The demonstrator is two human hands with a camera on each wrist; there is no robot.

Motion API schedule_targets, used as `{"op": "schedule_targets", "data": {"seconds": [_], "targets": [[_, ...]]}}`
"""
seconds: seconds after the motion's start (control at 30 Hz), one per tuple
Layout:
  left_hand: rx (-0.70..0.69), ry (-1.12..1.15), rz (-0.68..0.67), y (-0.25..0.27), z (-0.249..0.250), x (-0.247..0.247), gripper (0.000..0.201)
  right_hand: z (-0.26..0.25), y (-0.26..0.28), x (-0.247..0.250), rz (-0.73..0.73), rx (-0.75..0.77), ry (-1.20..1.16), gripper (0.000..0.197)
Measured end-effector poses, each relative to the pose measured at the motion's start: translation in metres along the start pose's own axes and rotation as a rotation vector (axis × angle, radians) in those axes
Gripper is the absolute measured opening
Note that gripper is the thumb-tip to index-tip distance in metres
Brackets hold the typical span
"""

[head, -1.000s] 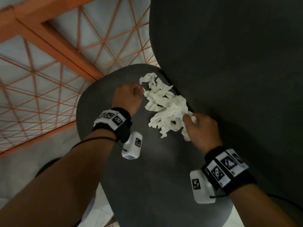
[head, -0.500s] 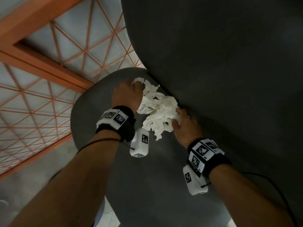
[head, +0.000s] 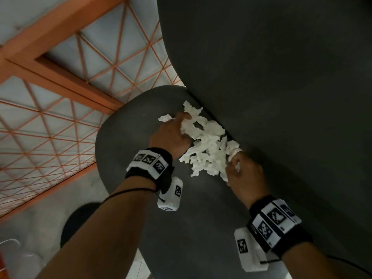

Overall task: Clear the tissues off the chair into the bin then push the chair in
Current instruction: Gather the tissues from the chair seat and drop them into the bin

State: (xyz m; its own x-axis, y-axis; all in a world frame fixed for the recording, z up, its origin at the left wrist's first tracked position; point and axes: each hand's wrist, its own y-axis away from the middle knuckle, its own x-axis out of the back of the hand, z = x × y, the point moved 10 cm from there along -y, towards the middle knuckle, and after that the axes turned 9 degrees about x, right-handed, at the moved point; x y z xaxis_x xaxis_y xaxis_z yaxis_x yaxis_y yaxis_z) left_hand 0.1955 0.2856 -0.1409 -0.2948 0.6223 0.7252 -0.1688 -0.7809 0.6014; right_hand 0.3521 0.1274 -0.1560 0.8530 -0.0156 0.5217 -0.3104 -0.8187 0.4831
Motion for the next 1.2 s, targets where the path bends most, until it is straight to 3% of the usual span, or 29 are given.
{"op": "schedule_targets", "data": {"seconds": [0.1,0.2,0.27,0.43,0.5,0.63,0.73,0.83,0.9,1.03,1.13,1.2], "targets": [[-0.048,-0.237,-0.106,-0.003,0.01,-0.028,0.056,0.002,0.005,0.01,0.064,0.0,-0.03,0.009],[-0.021,-0.281,-0.057,-0.005,0.01,-0.03,0.047,-0.002,0.004,0.007,0.025,-0.046,-0.13,0.006],[-0.017,-0.219,0.028,-0.001,0.01,-0.021,0.04,-0.005,0.001,0.002,-0.029,-0.095,-0.158,0.007],[-0.013,-0.01,0.187,0.03,-0.006,-0.001,0.036,-0.023,-0.022,-0.007,-0.1,-0.069,-0.026,0.045],[0.024,0.059,0.218,0.043,-0.021,0.001,0.03,-0.032,-0.033,-0.02,-0.175,-0.035,0.066,0.062],[0.123,0.355,0.206,0.06,-0.058,-0.006,0.043,-0.062,-0.046,-0.056,-0.29,0.134,0.138,0.076],[0.111,0.447,0.187,0.072,-0.065,-0.009,0.032,-0.076,-0.047,-0.074,-0.311,0.175,0.204,0.064],[0.031,0.478,0.21,0.082,-0.061,-0.001,0.057,-0.075,-0.047,-0.084,-0.319,0.154,0.21,0.039],[0.021,0.549,0.231,0.086,-0.06,0.007,0.055,-0.07,-0.046,-0.083,-0.282,0.133,0.059,0.027],[0.254,0.75,0.386,0.079,-0.085,0.03,0.03,-0.045,-0.038,-0.061,-0.159,0.053,-0.094,0.034],[0.294,0.7,0.408,0.063,-0.078,0.047,0.028,-0.025,-0.032,-0.043,-0.075,0.017,-0.15,0.023],[0.257,0.499,0.337,0.039,-0.061,0.044,0.037,-0.02,-0.032,-0.031,-0.027,0.04,-0.117,0.015]]}}
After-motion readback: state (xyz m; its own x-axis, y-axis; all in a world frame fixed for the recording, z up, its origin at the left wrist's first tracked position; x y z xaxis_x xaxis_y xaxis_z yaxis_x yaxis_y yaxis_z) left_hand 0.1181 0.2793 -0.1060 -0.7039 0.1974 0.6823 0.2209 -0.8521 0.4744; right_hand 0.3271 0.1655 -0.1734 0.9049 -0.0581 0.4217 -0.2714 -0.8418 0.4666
